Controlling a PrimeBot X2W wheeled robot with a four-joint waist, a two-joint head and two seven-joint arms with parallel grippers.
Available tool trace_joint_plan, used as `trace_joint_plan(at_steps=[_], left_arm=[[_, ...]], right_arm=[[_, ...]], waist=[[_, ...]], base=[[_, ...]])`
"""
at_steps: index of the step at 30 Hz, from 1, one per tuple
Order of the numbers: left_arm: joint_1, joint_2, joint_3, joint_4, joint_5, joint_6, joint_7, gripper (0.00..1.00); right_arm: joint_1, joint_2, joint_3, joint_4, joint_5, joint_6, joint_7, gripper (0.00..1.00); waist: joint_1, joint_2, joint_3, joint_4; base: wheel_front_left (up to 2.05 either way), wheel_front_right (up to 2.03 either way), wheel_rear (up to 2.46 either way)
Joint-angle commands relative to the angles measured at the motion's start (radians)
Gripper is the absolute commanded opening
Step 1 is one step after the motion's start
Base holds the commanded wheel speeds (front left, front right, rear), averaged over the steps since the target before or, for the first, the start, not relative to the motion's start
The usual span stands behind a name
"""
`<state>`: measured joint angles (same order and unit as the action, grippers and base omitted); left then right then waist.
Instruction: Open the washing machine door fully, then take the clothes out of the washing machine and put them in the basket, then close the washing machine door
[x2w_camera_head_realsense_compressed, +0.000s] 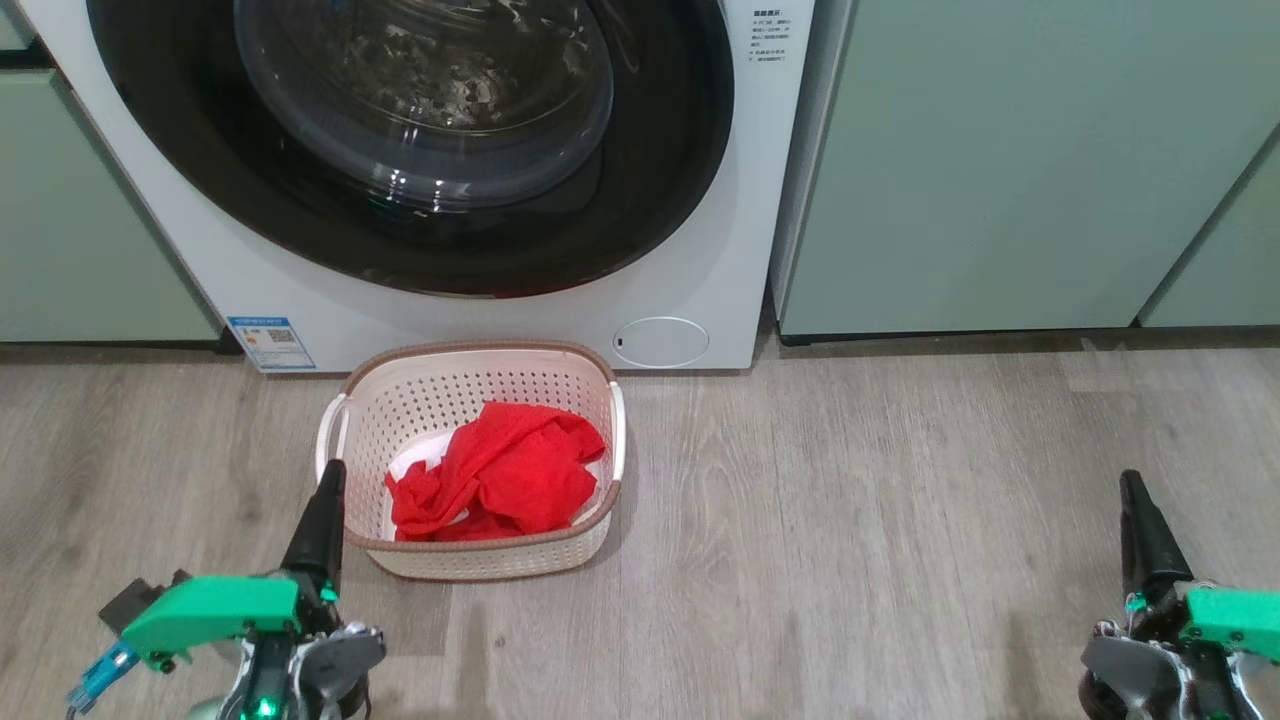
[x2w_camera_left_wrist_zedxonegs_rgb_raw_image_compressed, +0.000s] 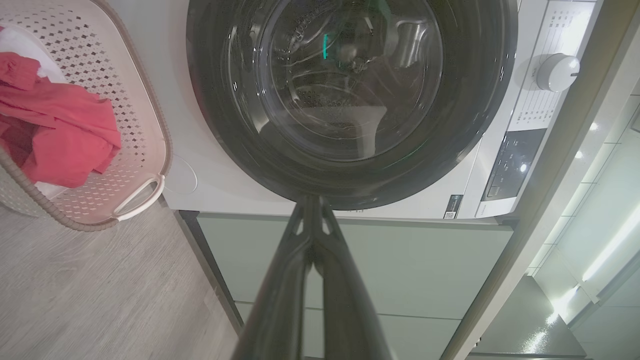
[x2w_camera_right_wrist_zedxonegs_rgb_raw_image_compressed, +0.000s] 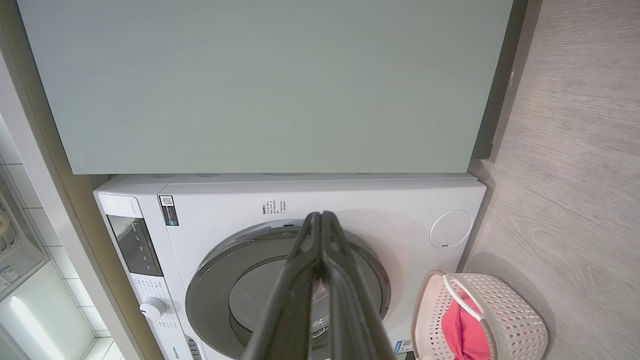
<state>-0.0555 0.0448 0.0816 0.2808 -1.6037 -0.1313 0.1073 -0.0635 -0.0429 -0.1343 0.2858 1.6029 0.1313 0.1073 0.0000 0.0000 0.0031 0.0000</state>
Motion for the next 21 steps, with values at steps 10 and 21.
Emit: trace_joint_plan(at_steps=[10,21], left_arm=[[-0.053,0.005,0.032,-0.036,-0.005,0.001,0.006,0.00],[-0.053,0.005,0.032,-0.036,-0.005,0.001,0.006,0.00]], right_arm=[[-0.044,-0.007,0.021,-0.041,0.006,-0.001,0.006,0.00],[-0.044,-0.007,0.021,-0.041,0.006,-0.001,0.006,0.00]], waist=[[0.0000,0.0000,0.000,0.000],[0.0000,0.0000,0.000,0.000]], base=[[0.00,0.00,0.00],[0.00,0.00,0.00]])
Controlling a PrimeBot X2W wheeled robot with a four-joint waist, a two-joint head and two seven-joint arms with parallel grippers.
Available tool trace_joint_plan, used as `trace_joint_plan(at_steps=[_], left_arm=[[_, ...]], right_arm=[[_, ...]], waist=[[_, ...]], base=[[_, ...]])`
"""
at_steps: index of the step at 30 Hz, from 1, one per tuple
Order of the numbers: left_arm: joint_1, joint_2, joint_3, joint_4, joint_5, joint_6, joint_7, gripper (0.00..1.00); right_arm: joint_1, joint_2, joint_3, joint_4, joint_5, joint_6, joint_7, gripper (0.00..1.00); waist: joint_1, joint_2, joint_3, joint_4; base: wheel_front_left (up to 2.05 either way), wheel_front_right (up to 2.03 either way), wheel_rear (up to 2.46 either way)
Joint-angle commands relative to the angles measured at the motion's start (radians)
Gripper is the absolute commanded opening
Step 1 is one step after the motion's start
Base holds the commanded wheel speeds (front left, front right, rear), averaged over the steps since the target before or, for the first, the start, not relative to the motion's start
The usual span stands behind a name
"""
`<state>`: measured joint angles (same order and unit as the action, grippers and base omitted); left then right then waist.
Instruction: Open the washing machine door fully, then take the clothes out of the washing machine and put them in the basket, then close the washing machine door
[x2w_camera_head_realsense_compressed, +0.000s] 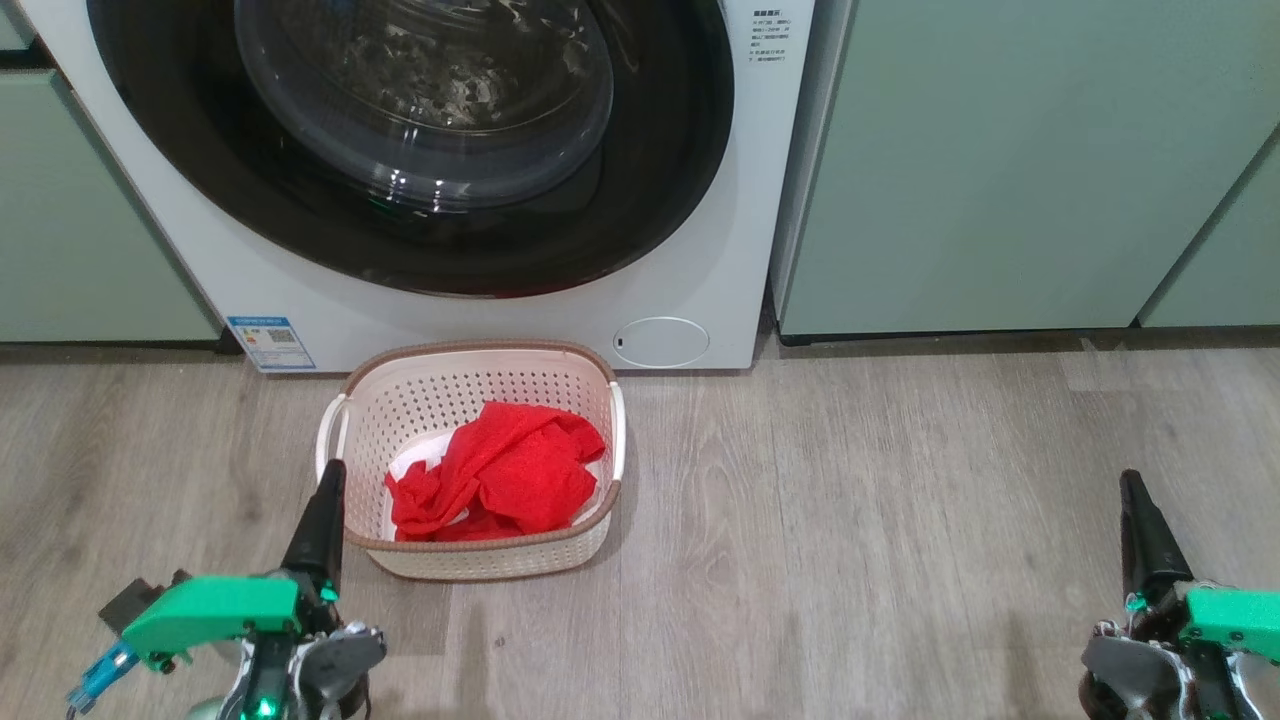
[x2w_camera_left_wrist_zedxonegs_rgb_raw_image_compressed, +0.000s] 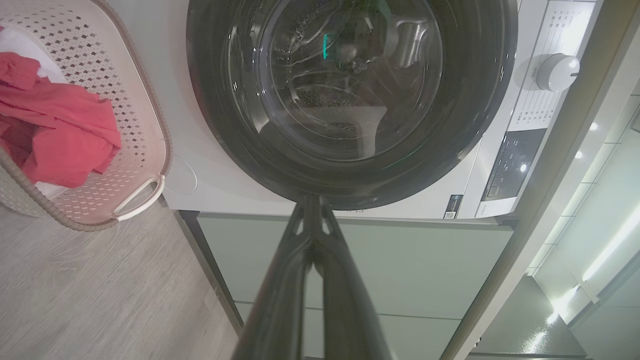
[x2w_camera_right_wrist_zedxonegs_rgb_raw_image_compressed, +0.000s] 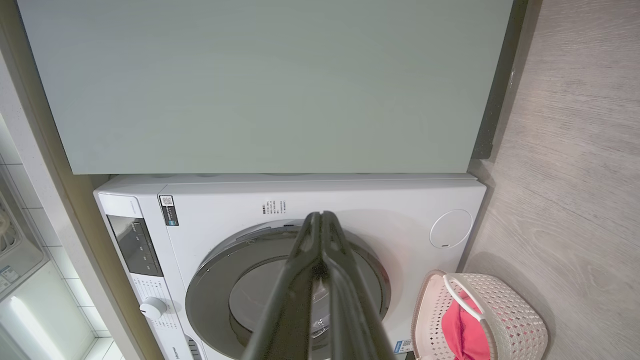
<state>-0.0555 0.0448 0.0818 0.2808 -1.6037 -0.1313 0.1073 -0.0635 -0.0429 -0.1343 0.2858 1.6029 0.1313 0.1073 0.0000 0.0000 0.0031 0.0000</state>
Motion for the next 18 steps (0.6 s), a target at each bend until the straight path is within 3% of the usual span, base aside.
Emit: trace_joint_plan(at_steps=[1,18], left_arm=[[-0.053,0.005,0.032,-0.036,-0.005,0.001,0.006,0.00],[-0.053,0.005,0.032,-0.036,-0.005,0.001,0.006,0.00]], right_arm=[[-0.044,-0.007,0.021,-0.041,0.006,-0.001,0.006,0.00],[-0.044,-0.007,0.021,-0.041,0.006,-0.001,0.006,0.00]], waist=[[0.0000,0.0000,0.000,0.000],[0.0000,0.0000,0.000,0.000]], base=[[0.00,0.00,0.00],[0.00,0.00,0.00]])
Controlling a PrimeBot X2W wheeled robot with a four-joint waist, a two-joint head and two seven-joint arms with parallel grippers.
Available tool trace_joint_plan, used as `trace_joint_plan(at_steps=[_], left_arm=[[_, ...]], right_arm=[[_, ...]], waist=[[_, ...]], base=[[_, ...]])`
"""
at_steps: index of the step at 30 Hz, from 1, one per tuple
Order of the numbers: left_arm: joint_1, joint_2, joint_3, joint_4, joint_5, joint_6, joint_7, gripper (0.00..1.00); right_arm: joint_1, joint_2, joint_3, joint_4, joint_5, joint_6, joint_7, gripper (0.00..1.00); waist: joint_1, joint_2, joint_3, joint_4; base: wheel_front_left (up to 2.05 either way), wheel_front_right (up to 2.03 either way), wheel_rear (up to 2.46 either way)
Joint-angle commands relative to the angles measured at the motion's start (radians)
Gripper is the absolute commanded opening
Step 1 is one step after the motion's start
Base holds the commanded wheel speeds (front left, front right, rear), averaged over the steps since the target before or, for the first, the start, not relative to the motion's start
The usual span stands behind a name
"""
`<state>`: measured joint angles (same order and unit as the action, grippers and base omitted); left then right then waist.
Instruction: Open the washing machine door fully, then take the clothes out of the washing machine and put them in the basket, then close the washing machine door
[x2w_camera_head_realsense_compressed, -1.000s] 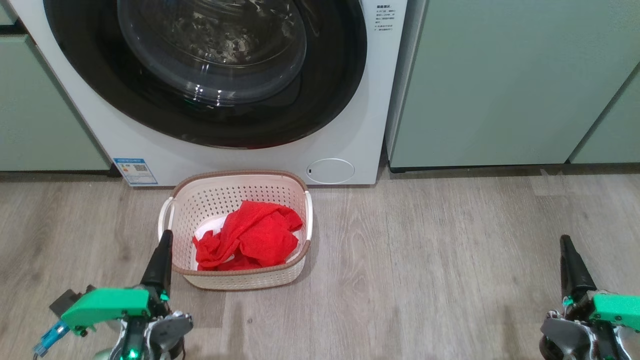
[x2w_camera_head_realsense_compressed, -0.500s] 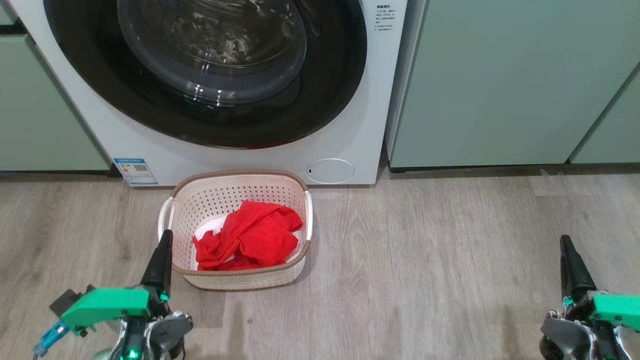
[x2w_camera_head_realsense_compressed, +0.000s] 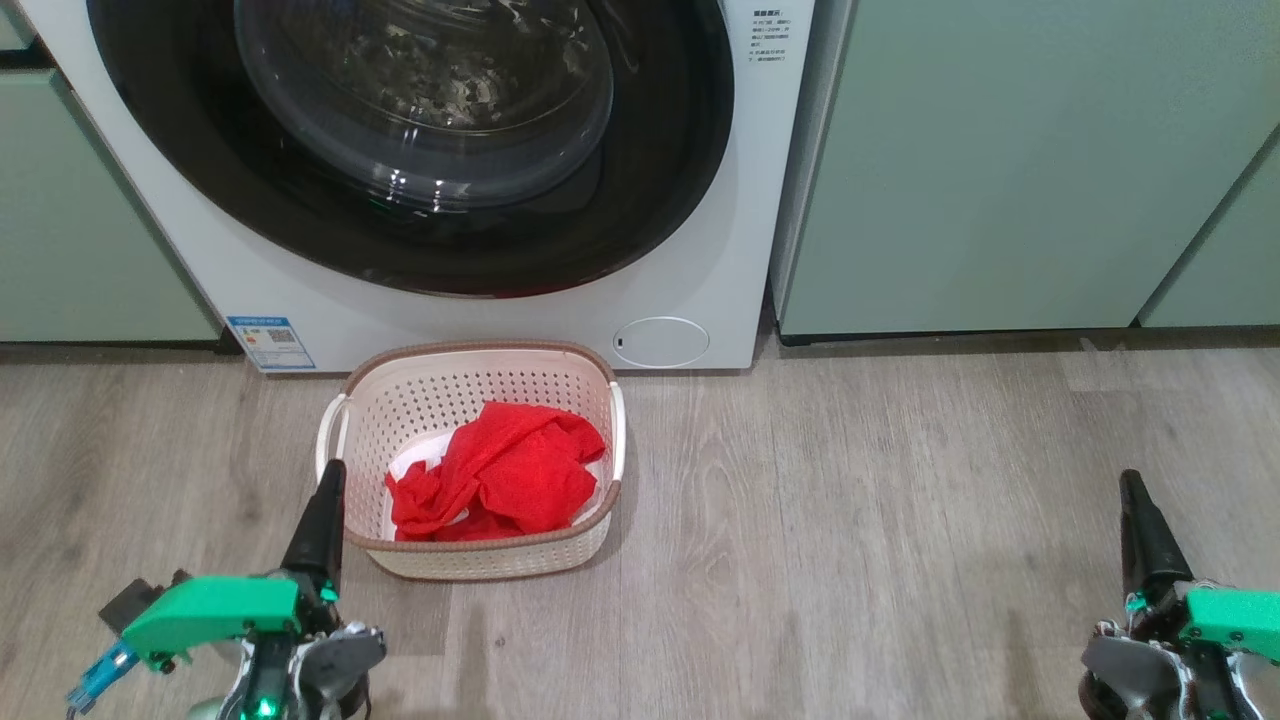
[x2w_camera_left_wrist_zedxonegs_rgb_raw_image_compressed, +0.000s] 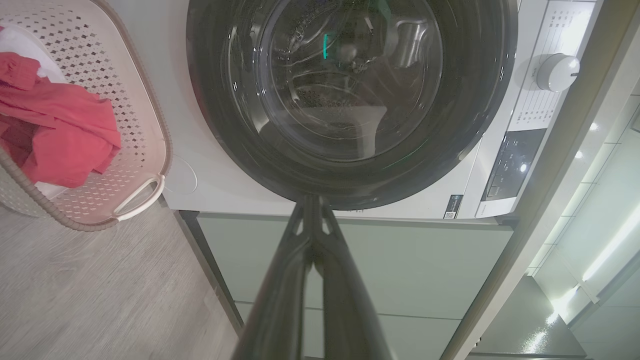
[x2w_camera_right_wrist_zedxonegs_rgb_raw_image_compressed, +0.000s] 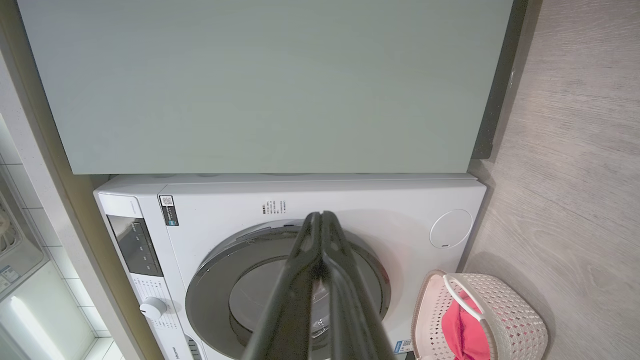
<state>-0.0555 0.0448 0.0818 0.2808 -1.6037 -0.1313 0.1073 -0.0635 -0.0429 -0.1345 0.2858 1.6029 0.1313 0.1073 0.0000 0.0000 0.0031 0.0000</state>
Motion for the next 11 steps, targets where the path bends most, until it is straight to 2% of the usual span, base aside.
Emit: trace_joint_plan(at_steps=[1,11], left_arm=[[-0.053,0.005,0.032,-0.036,-0.005,0.001,0.006,0.00],[-0.053,0.005,0.032,-0.036,-0.005,0.001,0.006,0.00]], right_arm=[[-0.044,-0.007,0.021,-0.041,0.006,-0.001,0.006,0.00],[-0.044,-0.007,0.021,-0.041,0.006,-0.001,0.006,0.00]], waist=[[0.0000,0.0000,0.000,0.000],[0.0000,0.0000,0.000,0.000]], base=[[0.00,0.00,0.00],[0.00,0.00,0.00]])
